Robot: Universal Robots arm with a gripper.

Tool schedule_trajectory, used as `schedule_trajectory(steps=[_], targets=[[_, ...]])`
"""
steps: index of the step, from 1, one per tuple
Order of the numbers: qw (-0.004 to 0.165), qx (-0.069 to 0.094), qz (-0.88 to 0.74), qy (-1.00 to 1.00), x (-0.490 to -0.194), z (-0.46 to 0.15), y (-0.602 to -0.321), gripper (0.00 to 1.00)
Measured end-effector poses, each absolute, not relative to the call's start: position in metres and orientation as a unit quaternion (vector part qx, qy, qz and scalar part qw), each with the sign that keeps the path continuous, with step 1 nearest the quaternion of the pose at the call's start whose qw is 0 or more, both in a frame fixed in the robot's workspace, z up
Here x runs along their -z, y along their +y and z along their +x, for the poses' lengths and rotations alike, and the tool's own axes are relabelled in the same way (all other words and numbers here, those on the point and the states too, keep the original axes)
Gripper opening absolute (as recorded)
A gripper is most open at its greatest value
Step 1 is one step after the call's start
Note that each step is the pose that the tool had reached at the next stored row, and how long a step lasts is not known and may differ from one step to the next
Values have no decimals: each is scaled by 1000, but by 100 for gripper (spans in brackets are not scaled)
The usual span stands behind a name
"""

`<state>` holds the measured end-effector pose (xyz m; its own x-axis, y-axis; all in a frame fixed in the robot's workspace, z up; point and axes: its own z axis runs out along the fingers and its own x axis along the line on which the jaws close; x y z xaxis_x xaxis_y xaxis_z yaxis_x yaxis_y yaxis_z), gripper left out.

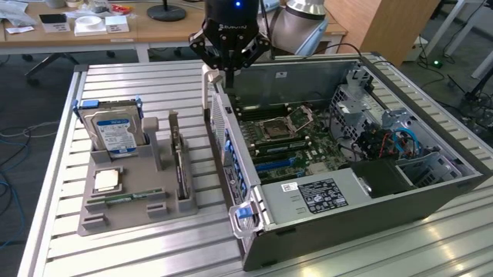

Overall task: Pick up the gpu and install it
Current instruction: 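Reach for the gpu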

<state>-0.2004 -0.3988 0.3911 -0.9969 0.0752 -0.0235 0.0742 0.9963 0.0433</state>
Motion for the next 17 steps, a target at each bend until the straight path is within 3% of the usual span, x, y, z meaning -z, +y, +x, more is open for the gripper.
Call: schedule_trajectory(steps=[17], targets=[[13,-21,37,999,-391,-221,-399,11]])
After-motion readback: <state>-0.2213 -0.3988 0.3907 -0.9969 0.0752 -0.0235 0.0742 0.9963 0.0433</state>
